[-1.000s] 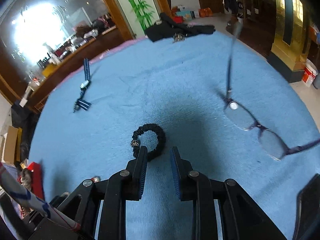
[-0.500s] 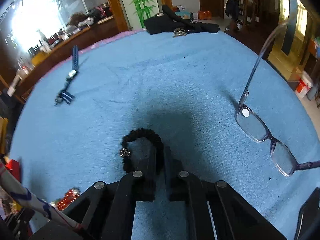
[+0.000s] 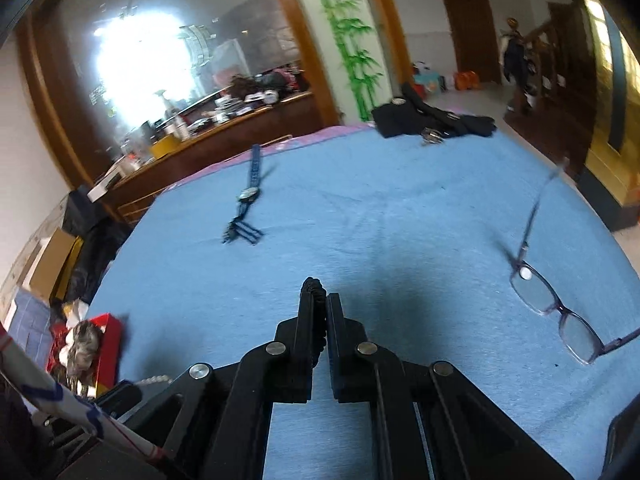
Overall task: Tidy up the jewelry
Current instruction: 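Grasp the black scrunchie with the right gripper while the left grasps the white pearl bracelet, then carry the pearl bracelet and black scrunchie over the tray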
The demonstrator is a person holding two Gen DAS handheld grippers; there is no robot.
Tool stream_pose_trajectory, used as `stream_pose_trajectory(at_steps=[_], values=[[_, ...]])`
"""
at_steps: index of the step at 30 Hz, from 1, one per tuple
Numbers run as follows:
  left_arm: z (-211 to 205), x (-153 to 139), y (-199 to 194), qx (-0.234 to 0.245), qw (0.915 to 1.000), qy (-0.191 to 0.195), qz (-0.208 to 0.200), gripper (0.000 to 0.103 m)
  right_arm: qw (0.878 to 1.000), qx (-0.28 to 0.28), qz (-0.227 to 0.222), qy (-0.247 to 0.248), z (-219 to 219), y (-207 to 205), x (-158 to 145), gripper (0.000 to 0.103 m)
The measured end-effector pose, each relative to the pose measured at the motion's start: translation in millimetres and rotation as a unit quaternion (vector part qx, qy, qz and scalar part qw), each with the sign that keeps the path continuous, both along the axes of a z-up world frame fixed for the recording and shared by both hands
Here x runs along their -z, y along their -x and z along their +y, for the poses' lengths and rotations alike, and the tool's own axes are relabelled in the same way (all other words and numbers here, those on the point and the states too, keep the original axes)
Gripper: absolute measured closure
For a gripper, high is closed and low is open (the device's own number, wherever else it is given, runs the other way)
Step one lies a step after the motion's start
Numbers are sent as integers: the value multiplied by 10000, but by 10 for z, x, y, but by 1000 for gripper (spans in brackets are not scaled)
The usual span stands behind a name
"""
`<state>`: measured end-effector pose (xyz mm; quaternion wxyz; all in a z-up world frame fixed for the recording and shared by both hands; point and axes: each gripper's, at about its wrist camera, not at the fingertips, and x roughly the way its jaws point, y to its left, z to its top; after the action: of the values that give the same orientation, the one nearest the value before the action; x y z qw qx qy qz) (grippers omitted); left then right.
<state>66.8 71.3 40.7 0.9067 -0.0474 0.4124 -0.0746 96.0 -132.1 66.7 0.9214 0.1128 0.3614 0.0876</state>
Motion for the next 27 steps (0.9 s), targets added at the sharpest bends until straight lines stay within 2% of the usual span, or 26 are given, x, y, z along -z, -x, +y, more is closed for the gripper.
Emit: stream_pose_trajectory(at_steps=[10, 17, 27], values=[[9, -37, 2, -12, 9999, 154, 41, 98, 9986, -506, -167, 25, 340, 188, -110, 96], [79, -263, 288, 15, 9997, 151, -203, 98, 9978, -614, -181, -145, 510, 551, -158, 96], [721, -420, 787, -524, 9980, 127, -333, 98, 9924, -1203, -203, -185, 1016, 933, -238, 96]])
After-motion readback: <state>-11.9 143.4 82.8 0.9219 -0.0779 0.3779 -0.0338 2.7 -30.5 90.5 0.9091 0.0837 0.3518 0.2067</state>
